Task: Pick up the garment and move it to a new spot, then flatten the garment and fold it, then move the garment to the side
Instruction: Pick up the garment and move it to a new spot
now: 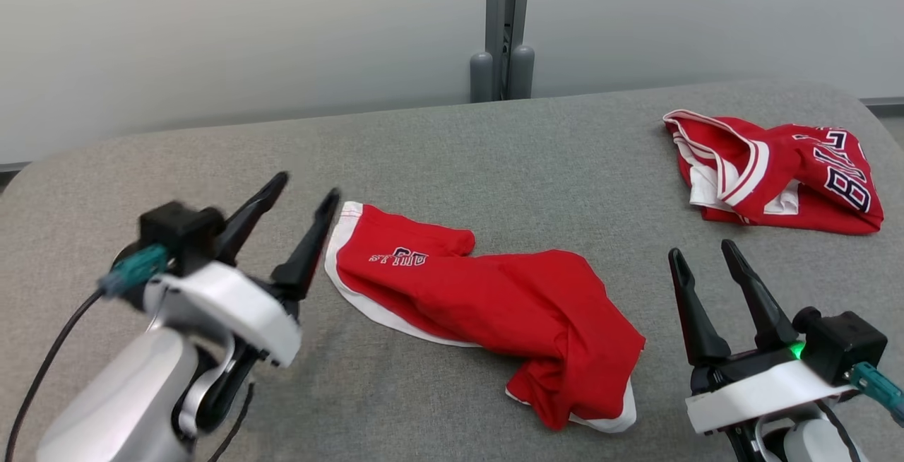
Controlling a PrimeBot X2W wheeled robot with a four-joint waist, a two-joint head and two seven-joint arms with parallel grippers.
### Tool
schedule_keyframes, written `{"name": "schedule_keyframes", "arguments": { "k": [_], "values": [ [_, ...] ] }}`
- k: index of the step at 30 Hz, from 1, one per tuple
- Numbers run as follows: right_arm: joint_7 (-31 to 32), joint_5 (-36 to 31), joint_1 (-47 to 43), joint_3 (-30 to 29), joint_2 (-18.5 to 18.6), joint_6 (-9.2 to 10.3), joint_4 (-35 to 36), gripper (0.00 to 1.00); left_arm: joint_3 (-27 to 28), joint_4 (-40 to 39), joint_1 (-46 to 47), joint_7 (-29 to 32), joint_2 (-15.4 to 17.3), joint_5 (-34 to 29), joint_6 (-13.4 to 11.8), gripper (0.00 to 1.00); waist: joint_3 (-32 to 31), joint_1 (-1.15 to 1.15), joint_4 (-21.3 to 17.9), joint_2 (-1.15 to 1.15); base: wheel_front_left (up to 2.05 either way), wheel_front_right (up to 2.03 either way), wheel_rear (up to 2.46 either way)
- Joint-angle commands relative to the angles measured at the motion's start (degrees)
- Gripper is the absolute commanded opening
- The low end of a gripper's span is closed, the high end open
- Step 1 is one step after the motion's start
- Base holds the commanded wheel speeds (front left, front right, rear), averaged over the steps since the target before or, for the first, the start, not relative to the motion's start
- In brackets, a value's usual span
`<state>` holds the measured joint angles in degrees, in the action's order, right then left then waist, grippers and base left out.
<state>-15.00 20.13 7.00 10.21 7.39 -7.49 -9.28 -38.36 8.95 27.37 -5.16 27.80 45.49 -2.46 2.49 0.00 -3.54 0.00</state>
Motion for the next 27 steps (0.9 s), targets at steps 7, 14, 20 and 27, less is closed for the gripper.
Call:
{"name": "schedule_keyframes", "arguments": {
  "k": [7,14,20,27],
  "values": [
    [-0.24,-0.18,-2.30,-0.56,-0.44,-0.01,0.34,1.00,5.63,-1.09,-10.08,-8.20,1.32,1.27,-5.85,1.00,-1.24,0.00,0.30,0.00,0.00,0.00,0.00],
    [-0.24,-0.63,-3.87,-2.31,-1.40,-0.01,0.88,1.00,13.90,-3.76,-19.44,-10.05,-2.28,-3.40,-10.66,1.00,-1.88,0.00,-0.03,0.00,0.00,0.00,0.00],
    [-0.24,-1.26,-4.84,-3.11,-1.91,-0.01,1.41,1.00,20.69,-4.39,-25.77,-10.04,-7.63,-10.17,-8.50,1.00,-2.02,0.00,0.01,0.00,0.00,0.00,0.00],
    [-0.24,-1.54,-4.60,-3.07,-1.98,-0.01,1.63,1.00,25.46,-3.33,-27.40,-9.98,-12.09,-14.82,-4.54,1.00,-1.98,0.00,0.07,0.00,0.00,0.00,0.00]
  ]
}}
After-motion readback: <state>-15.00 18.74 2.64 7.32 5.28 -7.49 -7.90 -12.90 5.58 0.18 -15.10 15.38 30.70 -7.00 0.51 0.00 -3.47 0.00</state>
